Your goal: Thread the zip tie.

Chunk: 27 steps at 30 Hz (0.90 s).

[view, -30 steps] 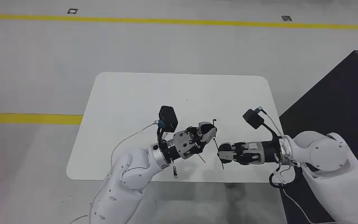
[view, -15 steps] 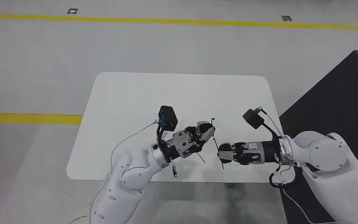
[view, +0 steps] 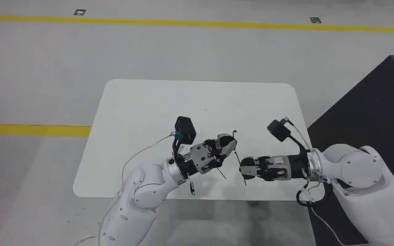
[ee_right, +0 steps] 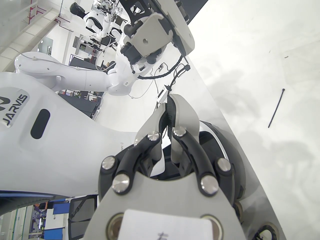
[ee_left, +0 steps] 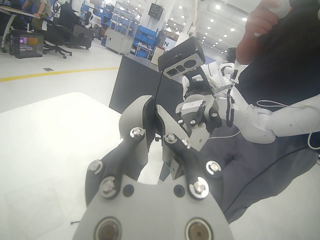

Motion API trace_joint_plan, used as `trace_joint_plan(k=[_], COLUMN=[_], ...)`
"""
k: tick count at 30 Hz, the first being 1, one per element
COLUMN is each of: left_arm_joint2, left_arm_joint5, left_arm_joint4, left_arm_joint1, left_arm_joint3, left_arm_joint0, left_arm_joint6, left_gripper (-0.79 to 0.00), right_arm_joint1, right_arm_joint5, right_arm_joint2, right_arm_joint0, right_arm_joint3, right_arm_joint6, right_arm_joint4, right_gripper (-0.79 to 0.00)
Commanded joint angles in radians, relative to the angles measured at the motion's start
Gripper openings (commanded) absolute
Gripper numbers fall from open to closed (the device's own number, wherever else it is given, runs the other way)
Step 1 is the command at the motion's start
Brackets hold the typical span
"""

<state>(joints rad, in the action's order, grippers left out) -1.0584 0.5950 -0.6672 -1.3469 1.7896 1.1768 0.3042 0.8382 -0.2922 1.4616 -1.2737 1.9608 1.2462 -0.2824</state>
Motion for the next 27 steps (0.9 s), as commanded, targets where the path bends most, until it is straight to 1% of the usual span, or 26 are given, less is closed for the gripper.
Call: trace_joint_plan(k=[1,27], left_arm_joint2=[0.000,0.008], left_arm_joint5=[0.000,-0.007], left_arm_joint4=[0.002,0.022], left_arm_joint1=[0.001,0.013], left_arm_joint3=[0.001,0.006], left_arm_joint0=[0.001,0.003], left_arm_joint6=[0.000,0.012], left_gripper=[-0.785,-0.785], right_arm_joint1=[0.000,0.000], right_arm_joint5=[0.000,0.000], right_arm_joint2=[0.000,0.000], right_arm_joint0=[0.000,0.000], right_arm_joint3=[0.000,0.000], right_arm_joint6=[0.000,0.000], right_arm_joint4=[0.000,0.000], right_gripper=[-0.785,-0.785])
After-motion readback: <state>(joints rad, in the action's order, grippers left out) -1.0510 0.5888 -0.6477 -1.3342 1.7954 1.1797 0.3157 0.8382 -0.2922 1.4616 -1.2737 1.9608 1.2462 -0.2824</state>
